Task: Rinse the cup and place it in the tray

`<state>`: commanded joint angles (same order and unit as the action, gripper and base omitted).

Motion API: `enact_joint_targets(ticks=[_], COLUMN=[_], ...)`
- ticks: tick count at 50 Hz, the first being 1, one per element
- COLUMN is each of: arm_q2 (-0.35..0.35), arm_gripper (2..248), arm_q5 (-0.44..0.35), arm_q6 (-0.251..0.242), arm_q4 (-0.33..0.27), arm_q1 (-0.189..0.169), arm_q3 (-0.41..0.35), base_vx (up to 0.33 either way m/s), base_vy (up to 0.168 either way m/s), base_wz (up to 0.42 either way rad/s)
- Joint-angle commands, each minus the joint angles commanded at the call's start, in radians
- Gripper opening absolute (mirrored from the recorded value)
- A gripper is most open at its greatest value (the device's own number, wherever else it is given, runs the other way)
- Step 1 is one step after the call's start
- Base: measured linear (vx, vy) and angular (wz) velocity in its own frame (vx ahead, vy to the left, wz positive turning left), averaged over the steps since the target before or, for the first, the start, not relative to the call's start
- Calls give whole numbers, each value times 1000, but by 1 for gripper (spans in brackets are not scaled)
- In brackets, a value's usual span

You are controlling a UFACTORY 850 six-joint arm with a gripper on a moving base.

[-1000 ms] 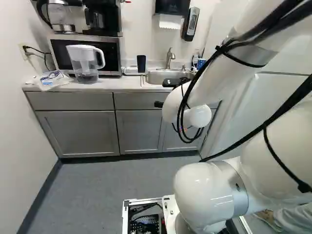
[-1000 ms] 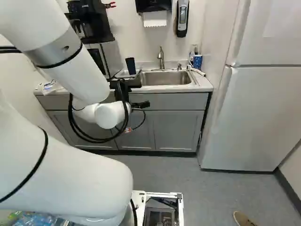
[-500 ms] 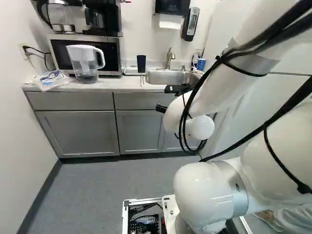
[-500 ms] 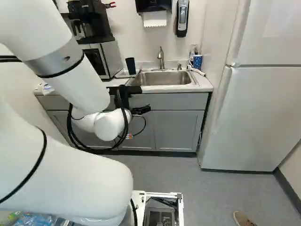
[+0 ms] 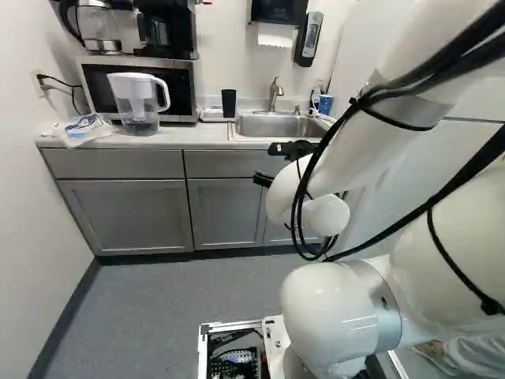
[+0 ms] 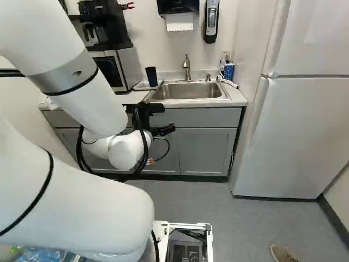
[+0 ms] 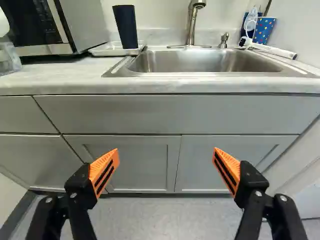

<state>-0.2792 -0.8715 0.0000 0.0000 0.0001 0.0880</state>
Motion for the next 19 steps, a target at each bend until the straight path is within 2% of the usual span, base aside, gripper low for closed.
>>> enact_joint_targets(ticks=[19], arm_q2=[0], arm_gripper=[247], arm_q5=[-1], arm_q6=[0], arm_q4=[0], arm_q1=[0], arm_q3=[-1], base_vx=[0], base_vy=[0], base_wz=[0])
